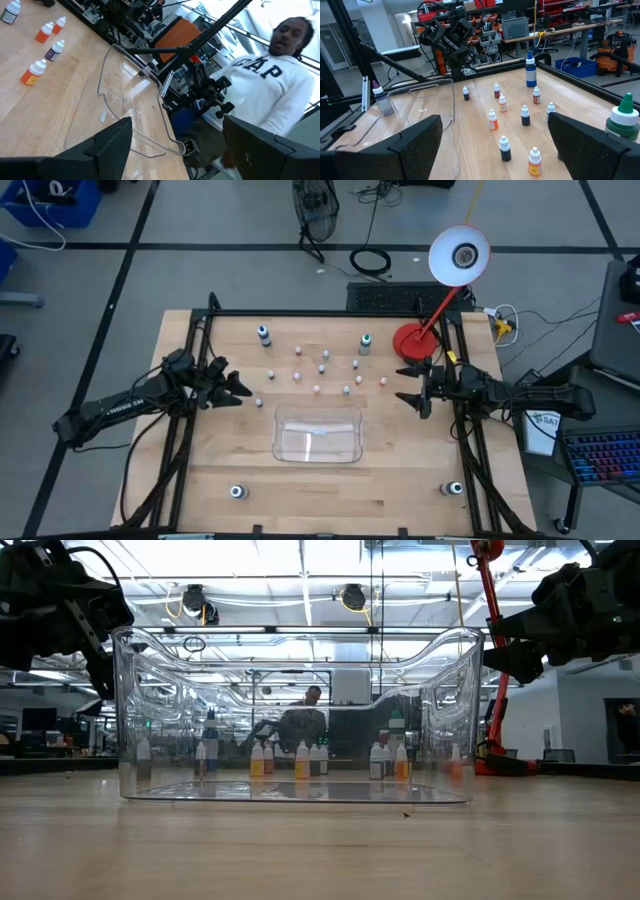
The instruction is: Pick & Place food coloring
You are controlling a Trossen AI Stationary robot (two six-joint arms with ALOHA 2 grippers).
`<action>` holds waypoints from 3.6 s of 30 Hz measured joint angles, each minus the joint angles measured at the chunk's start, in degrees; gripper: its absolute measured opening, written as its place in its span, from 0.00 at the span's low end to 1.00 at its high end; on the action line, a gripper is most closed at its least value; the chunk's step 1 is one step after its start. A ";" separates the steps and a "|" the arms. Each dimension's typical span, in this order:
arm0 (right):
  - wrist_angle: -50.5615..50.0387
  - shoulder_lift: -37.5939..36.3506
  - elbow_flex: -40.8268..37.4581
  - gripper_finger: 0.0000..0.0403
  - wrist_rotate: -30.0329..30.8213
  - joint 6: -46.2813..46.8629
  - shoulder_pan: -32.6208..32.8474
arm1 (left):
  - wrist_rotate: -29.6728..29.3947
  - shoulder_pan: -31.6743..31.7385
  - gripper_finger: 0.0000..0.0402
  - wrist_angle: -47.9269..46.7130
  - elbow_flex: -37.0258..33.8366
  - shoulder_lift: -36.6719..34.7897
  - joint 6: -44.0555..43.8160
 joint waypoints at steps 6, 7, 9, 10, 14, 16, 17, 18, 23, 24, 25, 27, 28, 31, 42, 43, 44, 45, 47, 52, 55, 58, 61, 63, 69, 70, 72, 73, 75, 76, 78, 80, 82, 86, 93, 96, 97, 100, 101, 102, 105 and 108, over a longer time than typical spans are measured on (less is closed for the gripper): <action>-0.01 -0.01 0.00 0.87 0.00 -0.01 0.00 | 0.01 0.00 0.76 0.00 -0.01 0.02 0.00; -0.01 -0.01 0.01 0.87 0.00 -0.01 0.01 | 0.01 0.00 0.76 -0.02 -0.01 0.02 0.01; -0.09 0.01 -0.01 0.87 0.35 -0.32 0.01 | 0.02 0.00 0.76 -0.02 0.00 0.02 0.00; -0.45 0.01 0.00 0.87 1.48 -1.08 0.03 | 0.01 0.00 0.76 0.00 -0.01 0.01 0.00; -0.49 -0.01 0.00 0.87 5.90 -3.22 -0.02 | 0.02 0.00 0.76 0.00 0.00 0.02 0.00; -0.30 -0.01 0.00 0.87 6.16 -3.36 -0.02 | 0.00 0.00 0.76 -0.01 -0.02 0.01 0.00; -0.32 0.01 0.01 0.87 6.12 -3.36 -0.02 | 0.01 0.02 0.76 0.00 -0.02 0.00 0.00; -0.30 0.01 0.01 0.87 6.11 -3.37 -0.02 | 0.02 0.00 0.76 0.00 0.00 0.02 0.00; -0.30 -0.01 -0.01 0.87 6.10 -3.38 -0.02 | 0.00 0.02 0.76 -0.01 -0.01 0.01 0.00; -0.30 0.00 0.00 0.87 6.10 -3.37 -0.02 | 0.00 0.01 0.76 -0.01 -0.01 0.01 0.00; -0.30 0.01 0.00 0.87 6.10 -3.36 -0.02 | 0.01 0.00 0.76 -0.01 0.00 0.02 0.00; -0.30 -0.01 0.00 0.87 6.10 -3.37 -0.02 | 0.00 0.00 0.76 -0.02 -0.01 0.00 0.00; -0.30 0.01 0.00 0.87 6.10 -3.37 -0.02 | 0.01 0.01 0.76 -0.01 0.00 0.02 0.00; -0.30 0.01 -0.01 0.87 6.08 -3.36 -0.02 | 0.00 0.02 0.76 -0.02 0.00 0.02 0.00; -0.30 0.01 -0.01 0.87 6.07 -3.38 -0.02 | 0.00 0.00 0.76 0.00 -0.01 0.02 0.00; -0.30 0.01 0.00 0.87 6.06 -3.38 -0.02 | 0.00 0.01 0.76 -0.01 -0.01 0.01 0.00; -0.30 0.00 0.01 0.87 6.05 -3.38 -0.02 | 0.00 0.00 0.76 -0.01 -0.02 0.01 0.00; -0.30 -0.01 0.00 0.87 6.05 -3.37 -0.02 | 0.00 0.00 0.76 -0.01 0.00 0.00 0.00; -0.30 -0.01 0.00 0.87 6.05 -3.38 -0.02 | 0.00 0.00 0.76 0.00 0.00 0.02 0.00; -0.30 0.00 0.00 0.87 6.05 -3.38 -0.02 | 0.00 0.00 0.76 -0.02 0.00 0.01 0.00; -0.30 0.01 0.00 0.87 6.05 -3.38 -0.02 | 0.01 0.01 0.76 0.00 0.00 0.00 0.00; -0.30 0.00 -0.01 0.87 6.05 -3.37 -0.02 | 0.00 0.00 0.76 -0.02 0.00 0.00 0.00; -0.30 0.00 0.01 0.87 6.05 -3.38 -0.02 | 0.00 0.00 0.76 -0.01 -0.01 0.02 0.00; -0.30 -0.01 0.00 0.87 6.05 -3.37 -0.01 | 0.01 0.02 0.76 -0.01 0.00 0.00 0.00; -0.30 -0.01 0.01 0.87 6.05 -3.37 -0.01 | -5.29 0.01 0.76 2.01 -0.02 0.02 7.19; -0.29 0.00 0.01 0.87 6.05 -3.37 -0.01 | -8.36 0.02 0.76 2.92 0.03 -0.03 9.84; -0.30 0.01 0.00 0.87 6.05 -3.36 0.00 | -12.06 -0.07 0.76 2.57 0.05 -0.01 16.18; -0.28 0.01 0.01 0.87 6.05 -3.37 -0.02 | -14.40 -0.23 0.76 2.38 0.00 0.02 19.96; -0.27 0.00 0.00 0.87 6.05 -3.37 -0.01 | -19.58 -0.84 0.76 1.82 0.00 -0.04 28.61; -0.27 0.01 0.00 0.87 6.05 -3.38 0.00 | -22.47 -1.32 0.76 1.01 0.00 -0.02 32.44; -0.27 -0.01 0.01 0.87 6.03 -3.38 -0.02 | -28.07 -2.35 0.76 -0.97 0.00 0.02 37.81; -0.25 0.01 0.01 0.87 6.05 -3.38 -0.02 | -33.79 -3.48 0.76 -2.31 0.00 0.02 40.81; -0.22 -0.01 0.00 0.87 6.05 -3.38 -0.01 | -37.70 -4.50 0.76 -2.96 0.00 0.04 42.58; -0.25 -0.01 -0.01 0.87 6.05 -3.38 0.01 | -38.84 -6.10 0.76 -1.21 0.00 0.02 44.36; -0.25 0.01 0.01 0.87 6.03 -3.38 0.01 | -38.89 -7.11 0.76 0.07 0.00 0.02 47.85; -0.25 0.01 0.01 0.87 6.05 -3.37 0.01 | -38.90 -7.11 0.76 0.04 0.00 0.02 47.68; -0.24 0.01 0.01 0.87 6.14 -3.42 0.01 | -38.90 -7.11 0.76 0.06 0.00 0.02 47.54; 0.54 -0.01 0.01 0.87 13.34 -4.95 -0.02 | -38.91 -7.11 0.76 0.04 0.00 0.02 47.72; 1.53 0.01 0.01 0.87 16.48 -5.59 -0.04 | -38.91 -7.11 0.76 0.04 0.00 0.02 47.74; 2.77 0.01 -0.01 0.87 19.49 -6.43 -0.04 | -38.91 -7.11 0.76 0.02 0.00 0.02 47.74; 5.37 -0.01 -0.01 0.87 23.86 -5.78 -0.03 | -38.91 -7.11 0.76 0.02 0.00 0.02 47.74; 6.43 -0.01 -0.01 0.87 24.06 -4.39 -0.02 | -38.91 -7.11 0.76 0.02 0.00 0.02 47.74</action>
